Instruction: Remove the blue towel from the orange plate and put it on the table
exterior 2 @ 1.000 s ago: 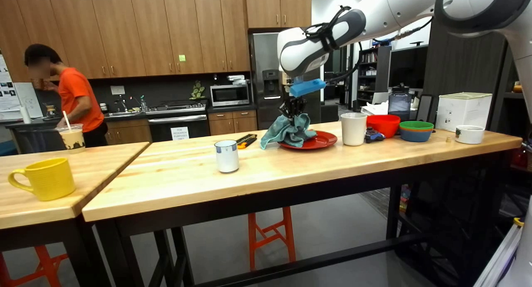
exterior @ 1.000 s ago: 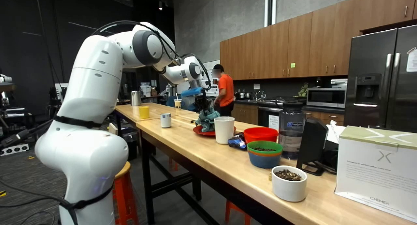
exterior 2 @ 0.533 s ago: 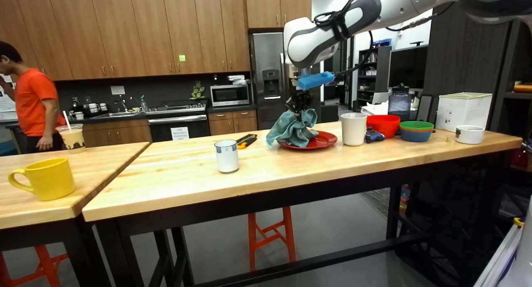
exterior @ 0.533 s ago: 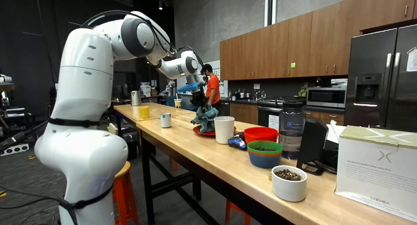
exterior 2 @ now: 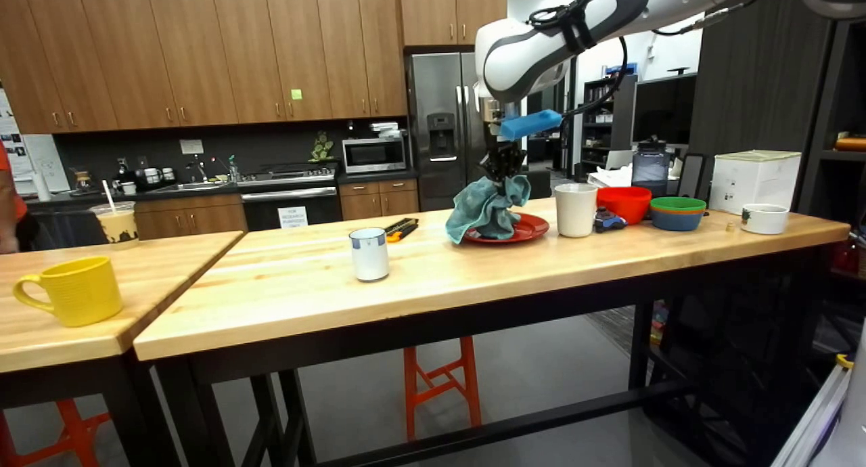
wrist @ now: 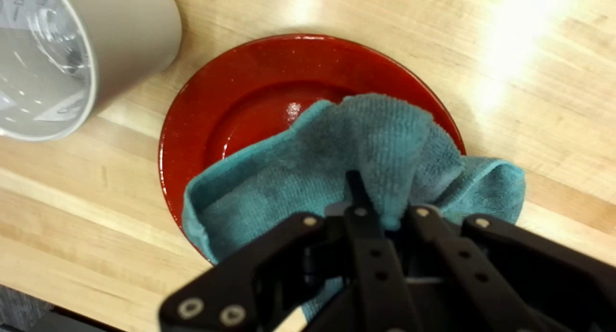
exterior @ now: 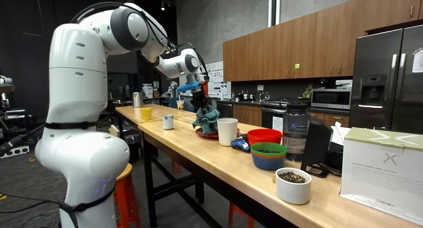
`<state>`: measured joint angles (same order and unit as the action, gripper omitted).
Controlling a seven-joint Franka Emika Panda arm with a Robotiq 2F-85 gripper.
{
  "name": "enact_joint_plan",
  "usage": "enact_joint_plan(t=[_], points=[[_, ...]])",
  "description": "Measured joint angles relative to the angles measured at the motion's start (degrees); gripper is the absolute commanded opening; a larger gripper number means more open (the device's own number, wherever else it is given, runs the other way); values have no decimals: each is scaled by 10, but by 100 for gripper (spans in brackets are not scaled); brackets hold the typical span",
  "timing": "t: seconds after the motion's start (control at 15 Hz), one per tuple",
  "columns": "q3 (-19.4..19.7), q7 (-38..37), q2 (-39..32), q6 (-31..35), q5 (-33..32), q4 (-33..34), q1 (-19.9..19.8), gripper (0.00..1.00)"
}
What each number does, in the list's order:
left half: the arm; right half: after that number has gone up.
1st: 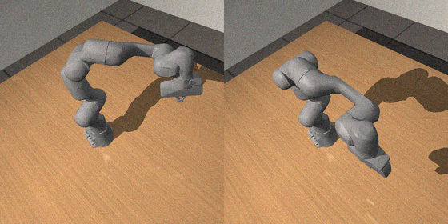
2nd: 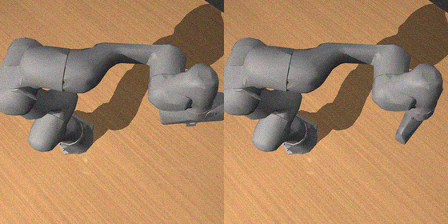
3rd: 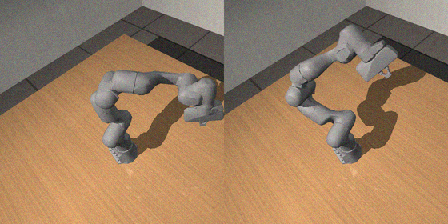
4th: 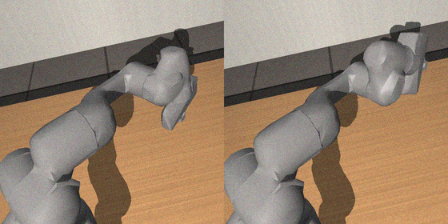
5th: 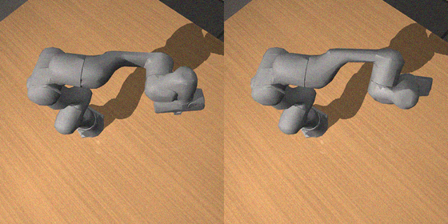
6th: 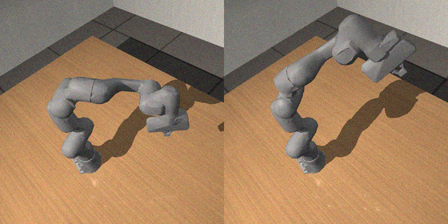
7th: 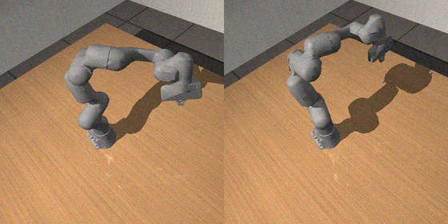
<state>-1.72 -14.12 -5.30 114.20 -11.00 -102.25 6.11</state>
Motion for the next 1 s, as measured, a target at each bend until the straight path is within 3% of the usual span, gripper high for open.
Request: enact_joint_plan(t=[0.07, 0.13, 0.2, 0.33, 0.4, 0.6, 1.0], points=[[0, 2, 5, 0, 2, -7, 0, 15], [0, 3, 10, 0, 3, -12, 0, 35], [-1, 4, 13, 0, 4, -17, 0, 37], [-1, 8, 19, 0, 10, -24, 0, 53], [-1, 10, 21, 0, 10, -27, 0, 34], [-1, 13, 26, -1, 11, -34, 0, 52], [-1, 13, 28, -1, 11, -36, 0, 53]])
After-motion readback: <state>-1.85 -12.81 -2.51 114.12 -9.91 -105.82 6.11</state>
